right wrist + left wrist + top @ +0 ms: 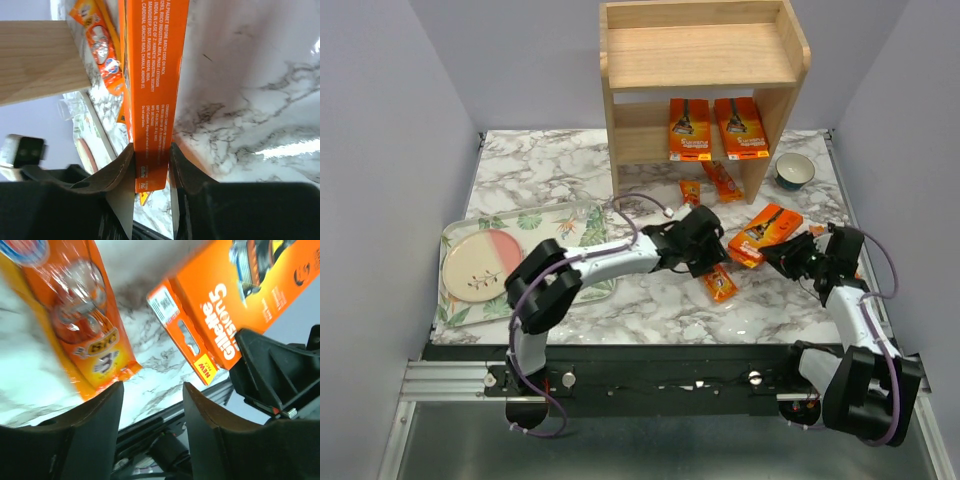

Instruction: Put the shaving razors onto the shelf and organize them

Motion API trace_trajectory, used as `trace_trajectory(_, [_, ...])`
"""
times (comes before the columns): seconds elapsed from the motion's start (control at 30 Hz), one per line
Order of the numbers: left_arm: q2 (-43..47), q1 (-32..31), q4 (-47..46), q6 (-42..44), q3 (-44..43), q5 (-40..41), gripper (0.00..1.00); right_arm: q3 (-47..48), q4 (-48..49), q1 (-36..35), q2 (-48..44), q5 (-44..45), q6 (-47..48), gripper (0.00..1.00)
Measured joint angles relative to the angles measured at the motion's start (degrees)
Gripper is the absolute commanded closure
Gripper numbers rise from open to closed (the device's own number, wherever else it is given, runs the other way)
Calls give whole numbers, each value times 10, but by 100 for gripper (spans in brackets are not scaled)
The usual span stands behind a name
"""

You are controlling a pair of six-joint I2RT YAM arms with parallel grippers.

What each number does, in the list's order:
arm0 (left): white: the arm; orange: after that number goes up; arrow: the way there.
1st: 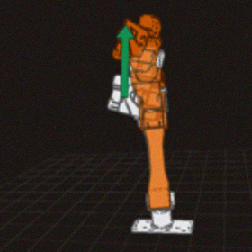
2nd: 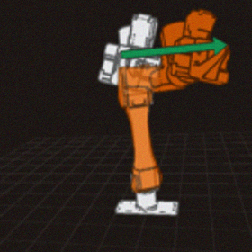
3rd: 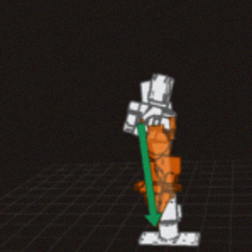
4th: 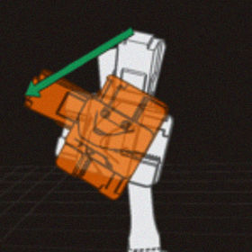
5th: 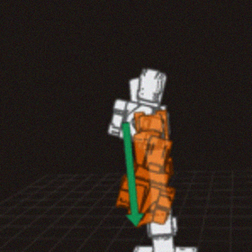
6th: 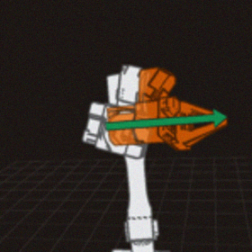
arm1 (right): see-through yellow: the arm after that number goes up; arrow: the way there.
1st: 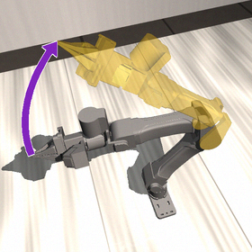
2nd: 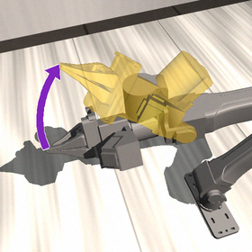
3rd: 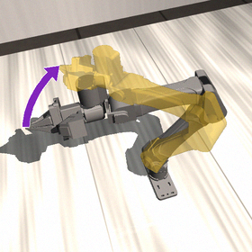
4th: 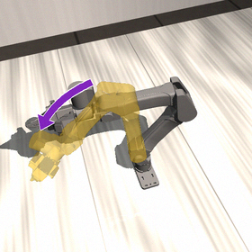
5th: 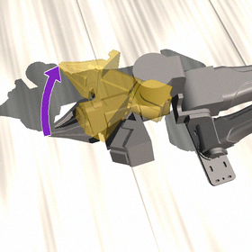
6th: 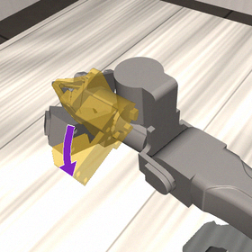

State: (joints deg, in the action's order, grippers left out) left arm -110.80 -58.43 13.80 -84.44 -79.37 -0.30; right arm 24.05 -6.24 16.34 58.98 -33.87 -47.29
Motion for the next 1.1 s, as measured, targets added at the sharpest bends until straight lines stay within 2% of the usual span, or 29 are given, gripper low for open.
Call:
trace_trajectory(0.03, [16,10,16,25,0,2,30,10,-10,0,-3,-1,10,76])
trace_trajectory(0.13, [87,53,63,127,2,19,24,52,-35,0,-10,-21,42,77])
trace_trajectory(0.33, [271,142,96,355,57,46,27,180,-103,-17,-24,-107,127,78])
trace_trajectory(0.47, [361,208,111,438,115,28,28,291,-145,-67,-2,-142,173,78])
trace_trajectory(0.57, [398,253,127,470,161,12,28,384,-177,-132,38,-150,205,78])
trace_trajectory(0.7, [410,305,140,513,184,2,28,457,-197,-203,77,-156,217,77])
trace_trajectory(0.9, [416,448,116,562,182,-32,28,539,-183,-280,176,-144,183,77])
trace_trajectory(1.03, [425,504,86,574,184,-84,17,574,-185,-304,243,-115,158,77])
trace_trajectory(1.1, [427,515,72,581,184,-123,15,587,-186,-312,270,-105,145,77])
